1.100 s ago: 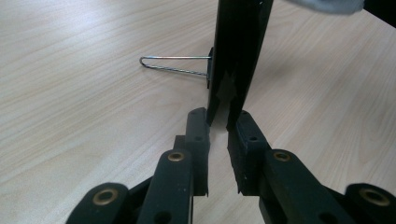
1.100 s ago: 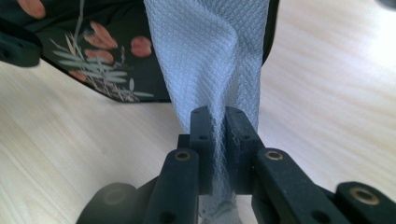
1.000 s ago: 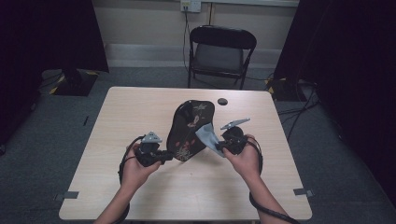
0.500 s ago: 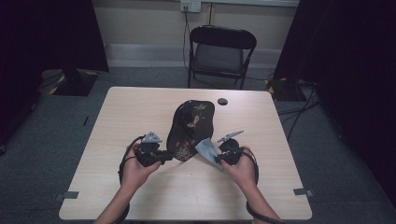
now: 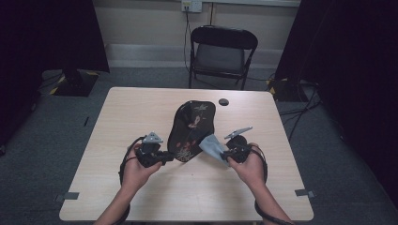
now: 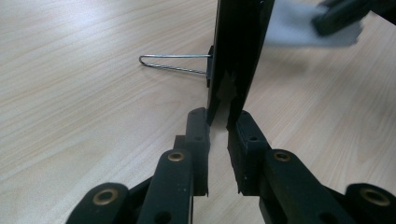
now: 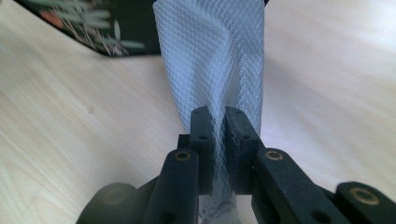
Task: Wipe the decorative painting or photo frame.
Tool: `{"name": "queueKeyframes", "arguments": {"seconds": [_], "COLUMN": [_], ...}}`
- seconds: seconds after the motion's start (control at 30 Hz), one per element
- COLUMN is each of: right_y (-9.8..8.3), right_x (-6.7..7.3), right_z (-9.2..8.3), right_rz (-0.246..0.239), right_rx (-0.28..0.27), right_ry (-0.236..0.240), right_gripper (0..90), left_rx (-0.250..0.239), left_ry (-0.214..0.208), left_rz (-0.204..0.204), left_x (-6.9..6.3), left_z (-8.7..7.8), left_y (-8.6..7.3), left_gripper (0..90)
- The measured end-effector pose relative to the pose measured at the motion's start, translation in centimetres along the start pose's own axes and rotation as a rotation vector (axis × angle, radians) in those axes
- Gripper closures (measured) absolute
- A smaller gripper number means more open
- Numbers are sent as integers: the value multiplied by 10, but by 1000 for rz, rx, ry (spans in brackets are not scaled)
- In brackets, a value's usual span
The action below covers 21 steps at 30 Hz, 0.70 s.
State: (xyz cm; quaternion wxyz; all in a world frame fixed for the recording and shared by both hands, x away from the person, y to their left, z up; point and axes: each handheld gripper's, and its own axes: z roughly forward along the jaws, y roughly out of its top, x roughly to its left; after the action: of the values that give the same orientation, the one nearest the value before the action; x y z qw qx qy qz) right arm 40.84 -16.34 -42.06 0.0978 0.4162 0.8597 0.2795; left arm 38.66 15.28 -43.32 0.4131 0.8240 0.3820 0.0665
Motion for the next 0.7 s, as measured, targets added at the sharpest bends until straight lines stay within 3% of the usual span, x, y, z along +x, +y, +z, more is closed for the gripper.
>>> {"name": "queueKeyframes", "arguments": {"seconds": [0.03, 0.13, 0.17, 0.2, 0.23, 0.27, 0.33, 0.53, 0.7], "right_y": [6, 13, 21, 21, 28, 28, 42, 70, 84], "right_x": [-2, -4, -6, -6, -7, -7, -6, 3, 12], "right_z": [-13, -28, -43, -43, -58, -58, -76, -96, -97], "right_rz": [-2, -8, -11, -11, -4, -4, -18, -44, -68], "right_rx": [-19, -44, -77, -77, -112, -112, -141, -193, -206], "right_ry": [-10, -18, -25, -25, -28, -28, -45, -30, -24], "right_gripper": [829, 829, 829, 829, 829, 829, 829, 829, 829], "left_rx": [1, -6, -3, -3, -4, -5, -3, -2, -4], "left_ry": [0, 5, 2, 2, 2, 4, 3, 2, 0], "left_rz": [-1, -4, -2, -2, -2, -2, 2, 4, 1], "left_x": [0, -1, -1, -1, -1, -1, -1, -1, -1], "left_z": [0, 0, 0, 0, 0, 0, 0, 0, 0], "left_y": [0, 0, 0, 0, 0, -1, 0, 0, -1], "left_gripper": [786, 786, 786, 786, 786, 786, 786, 785, 786]}}
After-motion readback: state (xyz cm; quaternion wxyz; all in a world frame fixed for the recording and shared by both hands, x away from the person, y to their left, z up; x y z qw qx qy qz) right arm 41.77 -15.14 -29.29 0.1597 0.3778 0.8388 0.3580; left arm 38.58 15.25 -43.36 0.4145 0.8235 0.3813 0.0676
